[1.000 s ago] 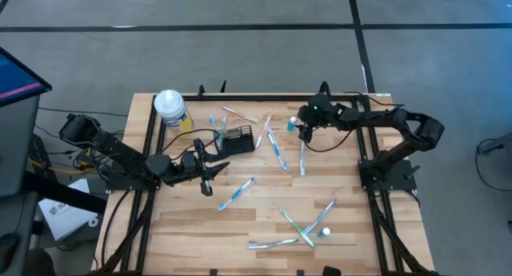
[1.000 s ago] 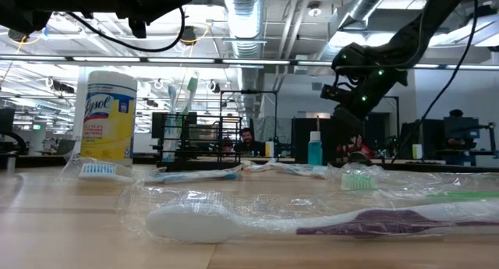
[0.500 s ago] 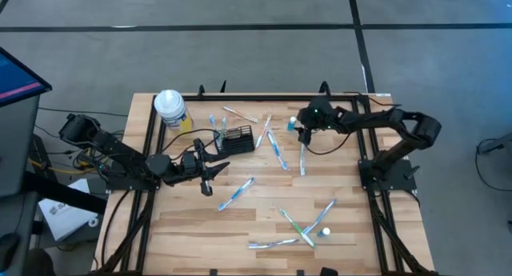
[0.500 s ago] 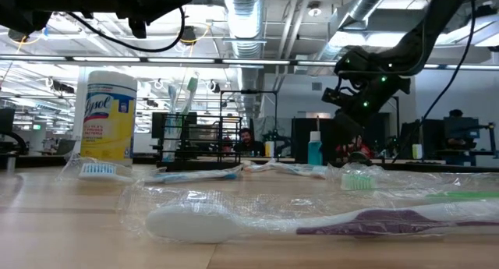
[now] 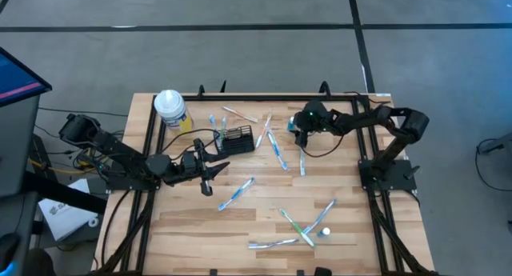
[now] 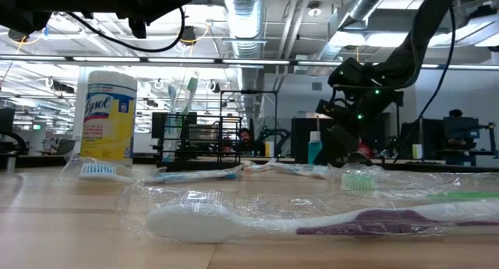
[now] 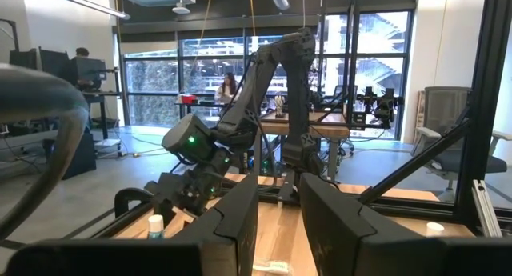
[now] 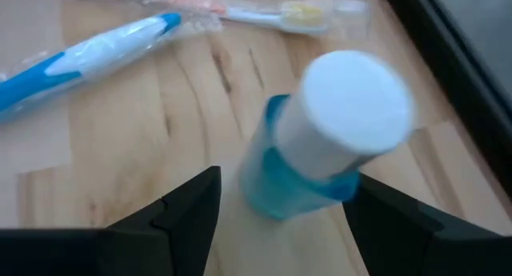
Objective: Pick & Place toothbrushing station
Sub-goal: Put the top mouthwash bottle into the mesh organizer
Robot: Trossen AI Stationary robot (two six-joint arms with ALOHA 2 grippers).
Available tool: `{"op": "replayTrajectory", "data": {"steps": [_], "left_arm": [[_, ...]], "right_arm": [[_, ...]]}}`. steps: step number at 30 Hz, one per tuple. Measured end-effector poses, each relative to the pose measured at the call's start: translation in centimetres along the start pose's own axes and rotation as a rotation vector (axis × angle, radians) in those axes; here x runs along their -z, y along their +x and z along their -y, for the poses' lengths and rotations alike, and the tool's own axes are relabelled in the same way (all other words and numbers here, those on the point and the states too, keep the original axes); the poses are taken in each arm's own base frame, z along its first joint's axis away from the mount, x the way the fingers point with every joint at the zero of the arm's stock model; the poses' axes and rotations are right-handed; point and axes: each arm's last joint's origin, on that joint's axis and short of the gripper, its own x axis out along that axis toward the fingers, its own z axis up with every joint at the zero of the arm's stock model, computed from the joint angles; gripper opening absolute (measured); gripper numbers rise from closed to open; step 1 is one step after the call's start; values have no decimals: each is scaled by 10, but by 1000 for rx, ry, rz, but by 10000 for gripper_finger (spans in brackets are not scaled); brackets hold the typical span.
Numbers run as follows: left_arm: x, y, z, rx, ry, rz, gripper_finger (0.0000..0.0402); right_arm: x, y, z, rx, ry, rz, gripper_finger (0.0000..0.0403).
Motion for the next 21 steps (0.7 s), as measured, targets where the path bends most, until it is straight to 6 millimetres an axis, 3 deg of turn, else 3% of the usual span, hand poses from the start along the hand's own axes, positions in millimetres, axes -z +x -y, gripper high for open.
{"op": "replayTrajectory", "data": {"steps": [11, 21], "left_arm": [[0, 0, 0, 0, -1, 0, 89], [0, 0, 0, 0, 0, 0, 89]], "right_arm": [[-1, 1, -3, -9, -9, 3, 232], [-2, 1, -3, -10, -18, 15, 130]]}}
